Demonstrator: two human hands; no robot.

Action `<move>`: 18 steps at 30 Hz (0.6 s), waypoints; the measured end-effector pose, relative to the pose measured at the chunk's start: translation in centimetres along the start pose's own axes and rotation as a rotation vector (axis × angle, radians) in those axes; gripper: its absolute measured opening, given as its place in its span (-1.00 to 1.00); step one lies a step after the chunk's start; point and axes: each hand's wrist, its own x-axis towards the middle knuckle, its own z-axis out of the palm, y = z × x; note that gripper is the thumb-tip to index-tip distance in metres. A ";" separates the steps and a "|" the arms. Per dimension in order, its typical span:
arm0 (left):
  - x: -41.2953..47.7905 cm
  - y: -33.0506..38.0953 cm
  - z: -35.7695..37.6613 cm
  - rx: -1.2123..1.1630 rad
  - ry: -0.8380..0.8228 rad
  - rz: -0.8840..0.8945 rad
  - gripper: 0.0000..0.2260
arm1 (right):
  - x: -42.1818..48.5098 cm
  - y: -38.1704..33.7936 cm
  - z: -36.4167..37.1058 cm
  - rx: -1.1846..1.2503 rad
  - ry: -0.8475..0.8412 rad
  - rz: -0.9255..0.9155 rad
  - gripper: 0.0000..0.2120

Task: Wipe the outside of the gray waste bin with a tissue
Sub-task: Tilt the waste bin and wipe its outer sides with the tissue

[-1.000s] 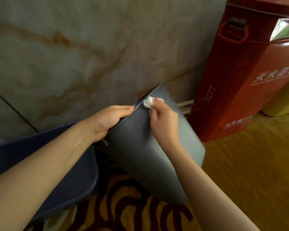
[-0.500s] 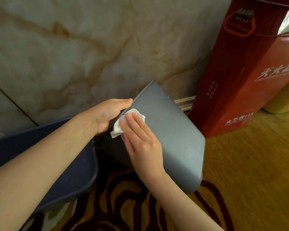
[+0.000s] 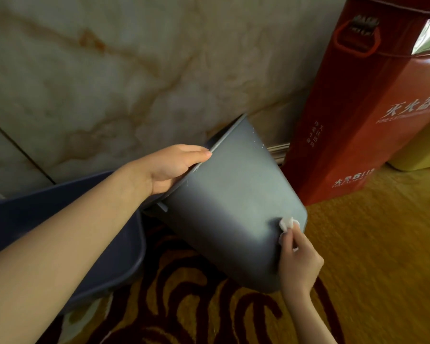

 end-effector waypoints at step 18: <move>0.8 -0.7 -1.0 -0.085 -0.074 0.053 -0.79 | 4.9 -14.3 6.6 -0.057 -0.268 -0.632 -0.71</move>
